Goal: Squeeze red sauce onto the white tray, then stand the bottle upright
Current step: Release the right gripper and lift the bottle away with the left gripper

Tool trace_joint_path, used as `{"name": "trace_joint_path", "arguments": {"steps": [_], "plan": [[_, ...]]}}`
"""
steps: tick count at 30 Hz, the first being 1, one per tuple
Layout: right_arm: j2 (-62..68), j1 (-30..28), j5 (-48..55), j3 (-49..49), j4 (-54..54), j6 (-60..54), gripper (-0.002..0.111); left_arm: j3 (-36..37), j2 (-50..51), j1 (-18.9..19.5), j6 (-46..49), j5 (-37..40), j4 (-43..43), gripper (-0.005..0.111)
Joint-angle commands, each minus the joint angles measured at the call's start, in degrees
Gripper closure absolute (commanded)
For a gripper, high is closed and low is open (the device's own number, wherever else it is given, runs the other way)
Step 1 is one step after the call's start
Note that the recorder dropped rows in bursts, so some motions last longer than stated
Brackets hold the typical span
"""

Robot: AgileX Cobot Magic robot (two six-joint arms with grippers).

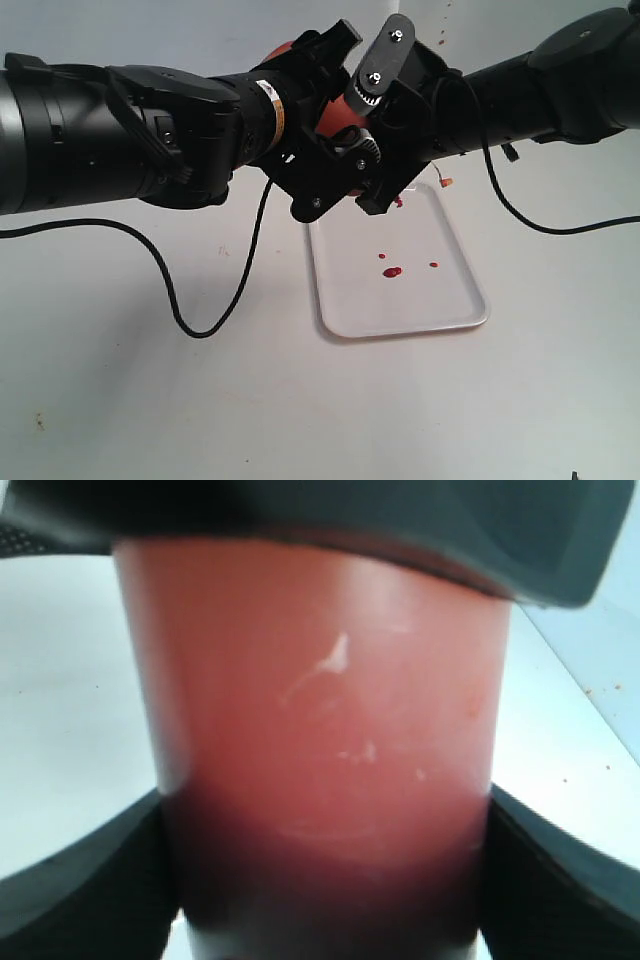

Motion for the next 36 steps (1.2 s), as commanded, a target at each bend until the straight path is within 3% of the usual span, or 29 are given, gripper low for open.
{"name": "trace_joint_path", "arguments": {"steps": [1,3,5,6,17,24,36], "plan": [[-0.2,-0.1,-1.6,0.0,-0.7,1.4,0.068,-0.7,-1.3,0.1,-0.8,0.9,-0.2,0.107],[-0.2,-0.1,-1.7,0.0,-0.7,2.6,0.035,-0.7,-1.3,0.1,-0.8,1.3,-0.8,0.107],[-0.2,-0.1,-1.7,0.0,-0.5,2.6,0.008,-0.7,-1.3,0.1,-1.0,1.7,-1.4,0.107],[-0.2,-0.1,-1.7,0.0,-0.4,2.6,0.003,-0.7,-1.3,0.1,-1.0,1.8,-2.1,0.107],[-1.6,-0.1,-1.7,0.0,-0.9,3.1,0.003,-0.7,-1.3,0.1,-1.0,4.7,-12.7,0.107],[-6.5,-0.1,-1.6,0.0,-3.8,6.0,0.003,-0.7,-1.3,4.0,-1.3,5.5,-19.8,0.107],[-11.5,-0.9,-4.6,0.0,-11.7,16.3,0.004,0.4,-1.3,6.7,-12.7,5.4,-22.0,0.107]]}}
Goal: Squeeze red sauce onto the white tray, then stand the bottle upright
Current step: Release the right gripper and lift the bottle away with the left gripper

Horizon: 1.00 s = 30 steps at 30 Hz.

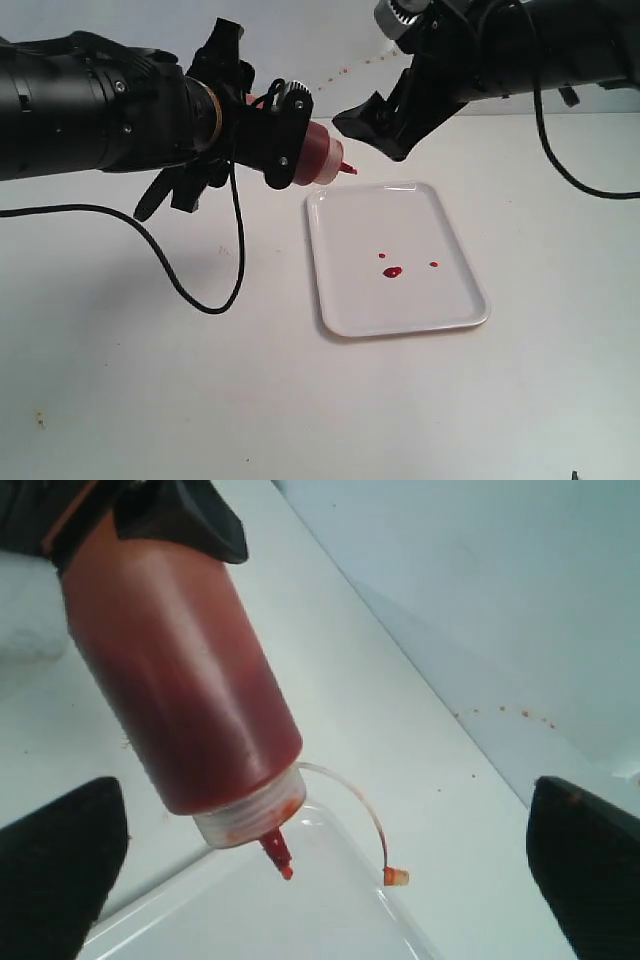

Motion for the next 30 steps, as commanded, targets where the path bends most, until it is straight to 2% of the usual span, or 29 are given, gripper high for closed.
{"name": "trace_joint_path", "arguments": {"steps": [1,7,9,11,15,20,25,30], "plan": [[-1.9,-1.4,-0.6,-0.1,-2.3,3.5,0.004,0.3,-1.3,0.0,-4.9,-1.3,0.1,0.107],[-2.9,-9.1,0.9,1.8,-1.6,6.6,0.004,0.4,-3.0,2.0,-10.4,-2.2,0.0,0.107],[-2.8,-12.1,0.4,4.1,3.9,6.5,0.004,0.4,-4.4,3.2,-12.1,-4.1,-0.6,0.107],[-2.5,-13.9,0.8,5.7,11.3,5.6,0.004,0.4,-6.3,4.3,-12.4,-7.4,-4.7,0.107],[-0.4,-13.8,7.9,8.1,23.5,-0.7,0.004,1.2,-9.2,5.4,-11.6,-11.7,-9.6,0.107],[6.1,-12.1,16.0,9.5,30.8,-5.0,0.004,4.7,-14.5,5.4,-12.5,-16.8,-11.2,0.107],[12.2,-12.2,33.4,9.5,47.1,-15.0,0.004,5.8,-19.3,5.4,-14.9,-19.1,-14.9,0.107],[14.3,-12.2,46.1,8.2,47.1,-19.0,0.007,8.4,-23.7,5.4,-14.9,-22.4,-19.2,0.107]]}}
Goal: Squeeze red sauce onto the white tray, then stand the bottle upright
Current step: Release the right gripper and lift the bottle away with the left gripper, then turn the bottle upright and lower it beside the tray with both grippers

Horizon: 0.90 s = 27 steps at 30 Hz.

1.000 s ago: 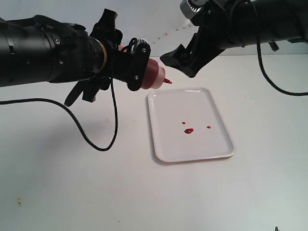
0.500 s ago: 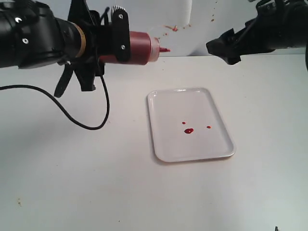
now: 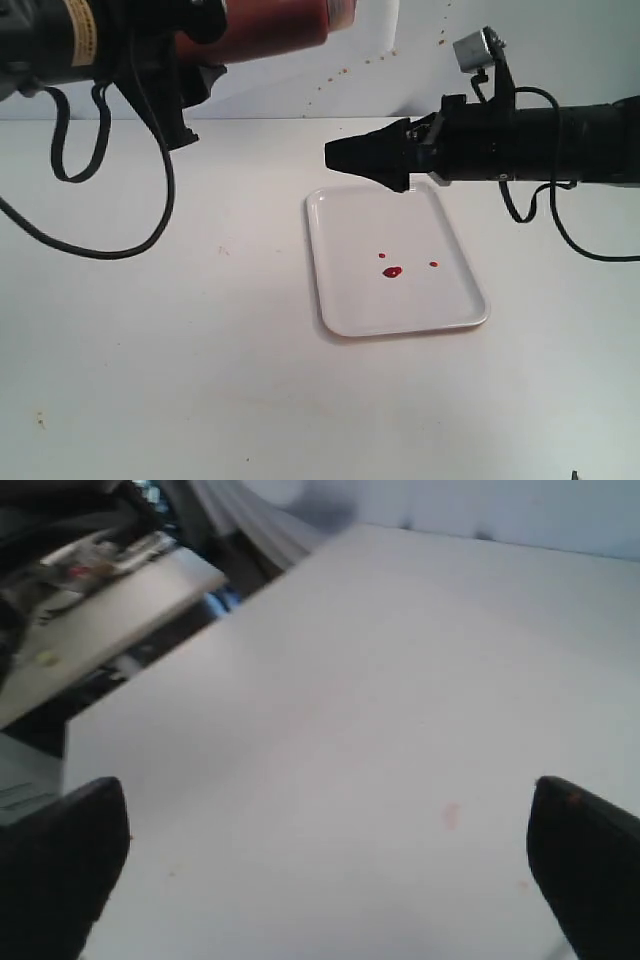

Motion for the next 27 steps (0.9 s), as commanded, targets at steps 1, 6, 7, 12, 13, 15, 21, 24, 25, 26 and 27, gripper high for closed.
{"name": "trace_joint_path", "arguments": {"steps": [1,6,7,12,13,15,21,24,25,26,27], "plan": [[0.8,0.0,10.1,-1.0,2.3,-3.9,0.008,1.8,-4.4,0.1,-1.7,-6.2,-5.5,0.107],[-0.3,0.0,10.1,-1.0,2.3,-5.3,0.013,3.1,-5.3,0.1,-2.6,-7.0,-14.7,0.107],[-0.6,0.0,10.1,-1.0,2.3,-5.3,0.014,3.6,-5.3,0.1,-2.6,-7.7,-16.0,0.107],[-3.0,0.0,10.1,-1.0,2.3,-6.4,0.015,9.1,-5.3,0.1,-3.1,-16.1,-20.7,0.107],[-3.6,0.0,10.1,-1.0,2.3,-6.4,0.015,10.0,-5.3,0.1,-3.1,-17.3,-21.1,0.107],[-4.9,0.3,10.1,-1.0,2.3,-6.9,0.015,12.3,-5.3,0.1,-3.1,-20.9,-22.4,0.107],[-7.3,4.5,10.1,-1.0,2.3,-11.3,0.015,17.7,-5.1,0.1,-4.2,-34.1,-27.3,0.107],[-7.5,6.9,10.1,-1.0,2.3,-13.9,0.015,19.9,-5.1,0.1,-6.0,-36.7,-27.3,0.107],[-7.5,7.5,10.1,-1.0,2.3,-13.9,0.015,20.7,-5.1,0.1,-6.5,-37.9,-27.3,0.107],[-7.5,8.0,10.1,-1.3,2.3,-13.9,0.015,22.0,-5.1,0.1,-7.3,-39.7,-27.3,0.107],[-7.5,8.3,10.1,-1.7,2.3,-13.9,0.016,22.8,-5.1,0.1,-7.4,-40.5,-27.3,0.107]]}}
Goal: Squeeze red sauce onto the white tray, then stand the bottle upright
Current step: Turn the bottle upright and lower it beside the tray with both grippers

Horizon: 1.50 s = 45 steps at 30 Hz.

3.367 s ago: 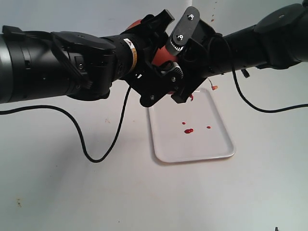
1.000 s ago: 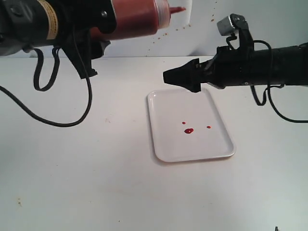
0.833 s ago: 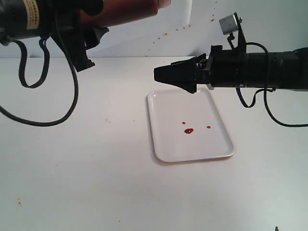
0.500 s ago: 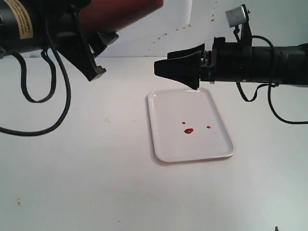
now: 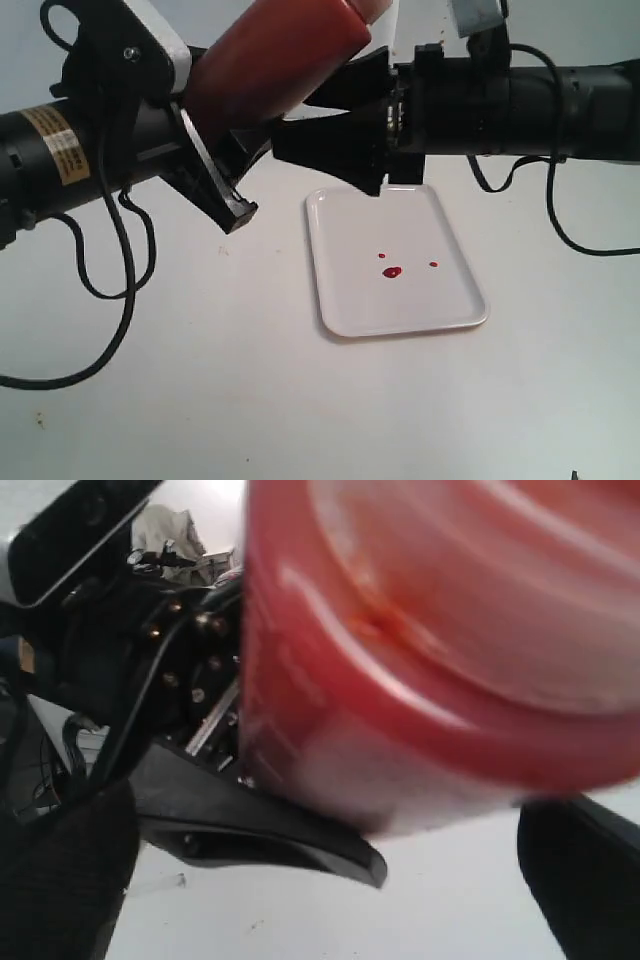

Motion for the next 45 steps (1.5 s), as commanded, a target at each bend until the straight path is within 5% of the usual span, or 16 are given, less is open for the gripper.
{"name": "trace_joint_path", "arguments": {"steps": [1,9,17,28,32,37,45], "plan": [[-0.6,1.8,0.7,-1.7,0.2,-0.9,0.016,3.5,-0.8,0.0,-2.6,-9.0,-1.4,0.107],[-0.5,6.2,-3.9,-5.7,0.2,6.3,0.035,8.2,-0.8,0.0,-4.1,-17.6,-2.1,0.107],[-0.5,10.7,-9.9,-5.7,0.2,4.8,0.108,8.3,-0.8,0.0,-5.7,-9.7,-1.8,0.107],[-0.5,11.0,-12.1,-5.7,0.2,5.2,0.108,8.3,-0.8,0.0,-7.0,-3.6,-2.0,0.104],[-0.5,11.0,-12.2,-5.7,-0.5,6.4,0.108,8.3,-0.8,0.0,-7.0,-2.4,-2.0,0.08],[-0.5,11.0,-12.3,-5.7,-2.6,7.0,0.108,8.3,-0.8,0.0,-7.0,-2.1,-2.0,0.005],[-0.5,11.0,-16.0,-5.7,-4.5,7.9,0.108,8.3,-0.8,0.0,-7.1,5.0,-2.0,0.002]]}}
